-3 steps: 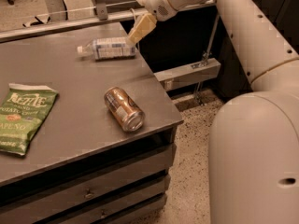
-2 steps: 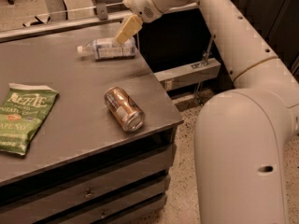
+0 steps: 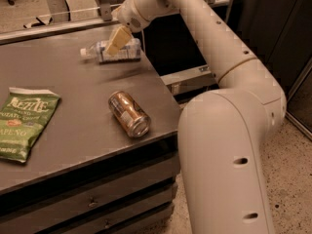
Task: Place blue plastic bottle upright
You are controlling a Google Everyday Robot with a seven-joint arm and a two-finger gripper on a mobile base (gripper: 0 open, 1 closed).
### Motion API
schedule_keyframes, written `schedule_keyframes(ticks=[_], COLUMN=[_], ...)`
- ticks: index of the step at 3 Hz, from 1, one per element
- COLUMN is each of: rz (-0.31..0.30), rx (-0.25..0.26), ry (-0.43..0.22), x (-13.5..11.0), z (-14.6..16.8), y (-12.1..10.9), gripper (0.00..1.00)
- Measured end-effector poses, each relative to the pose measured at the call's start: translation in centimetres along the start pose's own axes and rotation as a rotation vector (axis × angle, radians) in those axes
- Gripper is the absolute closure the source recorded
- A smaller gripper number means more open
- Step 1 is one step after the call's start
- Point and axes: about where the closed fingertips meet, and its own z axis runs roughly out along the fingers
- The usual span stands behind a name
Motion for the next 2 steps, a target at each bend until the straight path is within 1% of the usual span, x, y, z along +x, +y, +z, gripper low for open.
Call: schedule_keyframes(ticks=[1, 2], rz=[-0.026, -0.059], rx=[-0.021, -0.048], ry=[0.067, 0.158], x=[0.6, 0.9], z=[2.0, 3.5], y=[0.1, 0.4], gripper=[0.00, 0.00])
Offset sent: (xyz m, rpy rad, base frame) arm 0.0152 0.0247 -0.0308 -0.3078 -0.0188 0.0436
